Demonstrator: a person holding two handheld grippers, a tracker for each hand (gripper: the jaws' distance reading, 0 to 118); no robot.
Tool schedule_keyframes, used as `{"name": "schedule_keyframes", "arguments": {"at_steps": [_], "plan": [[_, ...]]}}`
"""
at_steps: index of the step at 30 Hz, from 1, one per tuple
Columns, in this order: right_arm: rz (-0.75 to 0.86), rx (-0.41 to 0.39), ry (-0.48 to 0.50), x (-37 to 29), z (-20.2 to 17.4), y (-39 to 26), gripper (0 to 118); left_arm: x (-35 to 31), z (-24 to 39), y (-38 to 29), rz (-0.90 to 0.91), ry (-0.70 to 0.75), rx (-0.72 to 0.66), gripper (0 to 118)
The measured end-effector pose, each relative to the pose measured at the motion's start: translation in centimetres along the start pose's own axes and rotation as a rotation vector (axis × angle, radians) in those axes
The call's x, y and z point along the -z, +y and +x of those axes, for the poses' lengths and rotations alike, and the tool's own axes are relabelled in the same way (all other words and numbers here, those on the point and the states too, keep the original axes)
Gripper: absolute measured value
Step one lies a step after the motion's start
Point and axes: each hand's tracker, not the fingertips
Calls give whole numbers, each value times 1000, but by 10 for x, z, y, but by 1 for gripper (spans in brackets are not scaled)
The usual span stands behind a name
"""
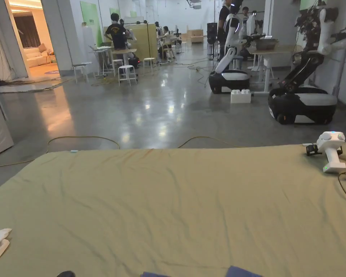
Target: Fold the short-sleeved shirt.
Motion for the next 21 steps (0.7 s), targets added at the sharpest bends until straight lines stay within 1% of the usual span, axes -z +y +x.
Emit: {"name": "schedule_keyframes", "arguments": {"at_steps": [1,2,3,4,5,6,7,8,10,12,14,17,20,21], "plan": [[-5,-3,-5,1,-1,-1,0,7,1,0,-47,-21,8,0],[-18,-6,-6,4,-2,-2,0,18,2,-3,-85,-17,22,8],[-34,-4,-3,6,-2,-3,0,28,2,-7,-101,-11,39,21],[-40,2,-5,8,-2,-5,0,41,1,-14,-124,-32,53,37],[-46,10,-3,11,-1,-8,0,55,-2,-21,-162,-67,39,48],[-54,16,0,13,1,-9,0,68,-4,-26,-213,-102,9,53],[-62,18,-1,14,2,-11,0,84,-6,-34,-260,-143,-35,53],[-70,18,-8,16,4,-14,0,102,-8,-42,-331,-194,-94,66],[-92,27,-15,19,10,-21,0,139,-14,-60,-424,-231,-176,66],[-119,61,-21,24,18,-28,0,185,-15,-81,-518,-257,-222,66],[-164,115,-23,30,28,-36,0,236,-14,-103,-583,-219,-219,67],[-220,160,-58,39,40,-47,0,307,-10,-136,-704,-173,-186,67],[-315,172,-133,44,49,-51,0,353,-12,-163,-778,-153,-219,66],[-335,171,-156,42,52,-52,0,363,-11,-170,-809,-144,-204,65]]}}
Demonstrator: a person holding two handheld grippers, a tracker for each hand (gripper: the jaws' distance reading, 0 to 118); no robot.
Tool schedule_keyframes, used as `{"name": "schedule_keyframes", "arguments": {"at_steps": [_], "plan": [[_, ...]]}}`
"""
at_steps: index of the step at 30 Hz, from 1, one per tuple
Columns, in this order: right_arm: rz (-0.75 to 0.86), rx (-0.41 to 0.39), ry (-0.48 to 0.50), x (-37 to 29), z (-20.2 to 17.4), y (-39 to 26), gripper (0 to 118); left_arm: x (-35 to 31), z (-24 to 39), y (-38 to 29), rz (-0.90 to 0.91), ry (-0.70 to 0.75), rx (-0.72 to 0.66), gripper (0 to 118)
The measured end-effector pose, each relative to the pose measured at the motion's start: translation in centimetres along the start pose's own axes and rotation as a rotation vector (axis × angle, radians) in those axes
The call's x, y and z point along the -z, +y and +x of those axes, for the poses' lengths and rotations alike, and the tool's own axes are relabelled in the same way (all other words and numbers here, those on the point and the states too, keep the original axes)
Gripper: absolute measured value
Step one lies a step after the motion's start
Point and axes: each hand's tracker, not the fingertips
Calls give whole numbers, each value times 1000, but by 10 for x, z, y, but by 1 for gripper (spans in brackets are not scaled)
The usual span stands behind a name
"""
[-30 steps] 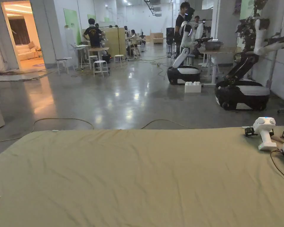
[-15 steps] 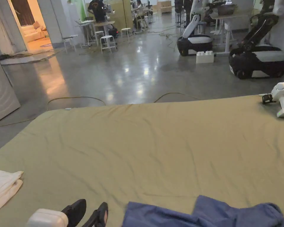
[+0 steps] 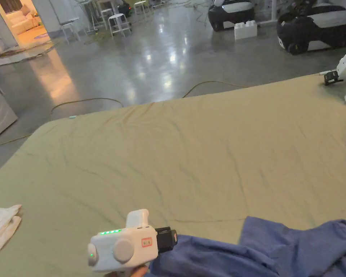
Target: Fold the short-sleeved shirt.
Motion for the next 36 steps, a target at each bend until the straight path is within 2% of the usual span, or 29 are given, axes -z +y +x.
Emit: {"name": "schedule_keyframes", "arguments": {"at_steps": [4,5,7,8,12,13,16,17,18,19,20,25,28,31,32,34,36], "plan": [[-24,19,-33,0,18,-4,0,35,5,1,-84,68,54,59],[-38,21,-54,2,22,-6,0,39,8,-1,-83,86,65,49],[-44,29,-71,5,26,-7,0,35,17,-2,-31,125,150,13],[-47,36,-72,6,27,-8,0,31,24,-3,-29,124,170,8],[-71,55,-59,23,27,-4,0,45,41,-5,-90,145,192,6],[-76,47,-52,30,28,0,0,48,43,-6,-97,188,228,6],[-127,18,6,72,28,14,1,55,45,-4,-116,199,266,6],[-151,11,32,93,30,18,15,55,46,-3,-122,202,267,6],[-189,22,47,113,32,21,42,56,47,-2,-130,204,271,6],[-210,51,39,141,35,22,74,55,46,-1,-137,204,275,6],[-228,83,44,170,43,19,97,54,47,0,-142,203,275,6],[-404,188,14,282,64,6,96,53,43,5,-160,183,247,6],[-440,295,-24,318,75,4,96,55,39,7,-168,170,237,6],[-505,316,-29,338,76,1,90,55,36,7,-167,156,222,6],[-527,279,-50,341,72,0,88,56,35,7,-165,154,218,6],[-543,111,-86,343,54,0,84,56,35,6,-160,151,215,6],[-548,-23,-121,341,37,-1,65,56,35,6,-158,152,214,6]]}}
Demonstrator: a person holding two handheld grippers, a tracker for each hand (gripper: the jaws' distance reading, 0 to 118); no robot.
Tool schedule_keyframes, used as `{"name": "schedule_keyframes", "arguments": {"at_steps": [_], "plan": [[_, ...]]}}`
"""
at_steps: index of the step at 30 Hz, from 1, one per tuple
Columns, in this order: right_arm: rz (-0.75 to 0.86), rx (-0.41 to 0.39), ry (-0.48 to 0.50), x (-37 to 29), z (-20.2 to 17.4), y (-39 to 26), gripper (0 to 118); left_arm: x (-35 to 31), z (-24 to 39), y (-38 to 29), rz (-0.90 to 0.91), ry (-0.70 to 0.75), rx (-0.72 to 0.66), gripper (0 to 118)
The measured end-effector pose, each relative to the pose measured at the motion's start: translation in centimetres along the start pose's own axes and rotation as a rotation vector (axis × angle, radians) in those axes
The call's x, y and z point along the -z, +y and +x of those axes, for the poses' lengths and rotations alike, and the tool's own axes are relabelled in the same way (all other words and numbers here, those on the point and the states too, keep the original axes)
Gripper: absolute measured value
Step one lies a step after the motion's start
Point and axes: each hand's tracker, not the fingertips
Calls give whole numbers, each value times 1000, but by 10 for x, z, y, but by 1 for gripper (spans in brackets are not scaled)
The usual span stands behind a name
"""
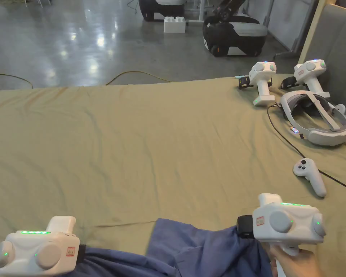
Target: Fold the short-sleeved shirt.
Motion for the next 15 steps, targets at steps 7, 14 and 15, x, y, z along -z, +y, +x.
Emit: {"name": "schedule_keyframes", "arguments": {"at_steps": [7,14,15], "plan": [[27,-12,43,-32,-11,-2,5,-35,-14,-8,87,-60,-98,6],[349,59,157,-163,24,0,5,-201,-64,-41,458,-228,-204,6],[389,79,179,-180,28,2,5,-222,-68,-44,496,-225,-209,6]]}}
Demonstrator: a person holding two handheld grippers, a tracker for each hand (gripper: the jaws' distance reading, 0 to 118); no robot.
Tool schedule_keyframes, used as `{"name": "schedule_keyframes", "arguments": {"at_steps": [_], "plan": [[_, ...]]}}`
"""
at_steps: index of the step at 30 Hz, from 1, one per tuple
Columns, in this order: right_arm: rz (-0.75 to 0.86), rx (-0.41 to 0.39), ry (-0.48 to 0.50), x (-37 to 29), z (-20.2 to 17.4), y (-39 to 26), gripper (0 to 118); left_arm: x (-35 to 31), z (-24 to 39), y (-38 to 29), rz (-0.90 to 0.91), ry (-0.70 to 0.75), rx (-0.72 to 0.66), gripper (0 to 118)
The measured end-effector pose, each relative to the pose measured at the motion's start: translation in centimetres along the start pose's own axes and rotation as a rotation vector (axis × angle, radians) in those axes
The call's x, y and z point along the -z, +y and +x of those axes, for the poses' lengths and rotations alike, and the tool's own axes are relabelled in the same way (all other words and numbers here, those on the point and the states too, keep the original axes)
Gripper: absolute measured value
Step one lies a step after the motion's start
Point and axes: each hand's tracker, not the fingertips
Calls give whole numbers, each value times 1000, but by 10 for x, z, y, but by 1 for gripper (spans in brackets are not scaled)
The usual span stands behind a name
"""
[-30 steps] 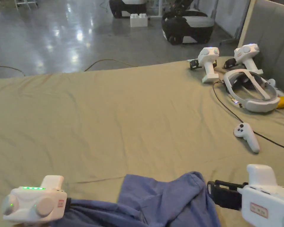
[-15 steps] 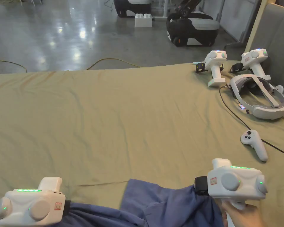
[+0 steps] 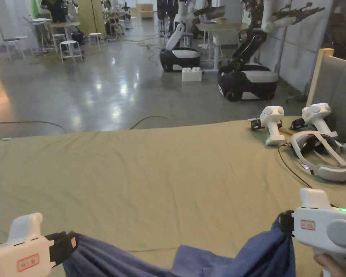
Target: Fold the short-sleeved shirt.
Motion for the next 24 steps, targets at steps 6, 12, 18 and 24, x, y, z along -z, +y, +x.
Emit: {"name": "schedule_keyframes", "arguments": {"at_steps": [6,12,18,24], "plan": [[222,-19,28,-94,-15,66,5,-120,15,61,259,-10,32,6],[407,10,50,-157,-35,133,5,-189,29,121,434,-1,56,6],[507,-54,41,-192,-72,204,5,-209,44,177,518,33,76,6],[569,-80,10,-205,-101,266,5,-202,52,237,556,78,71,6]]}}
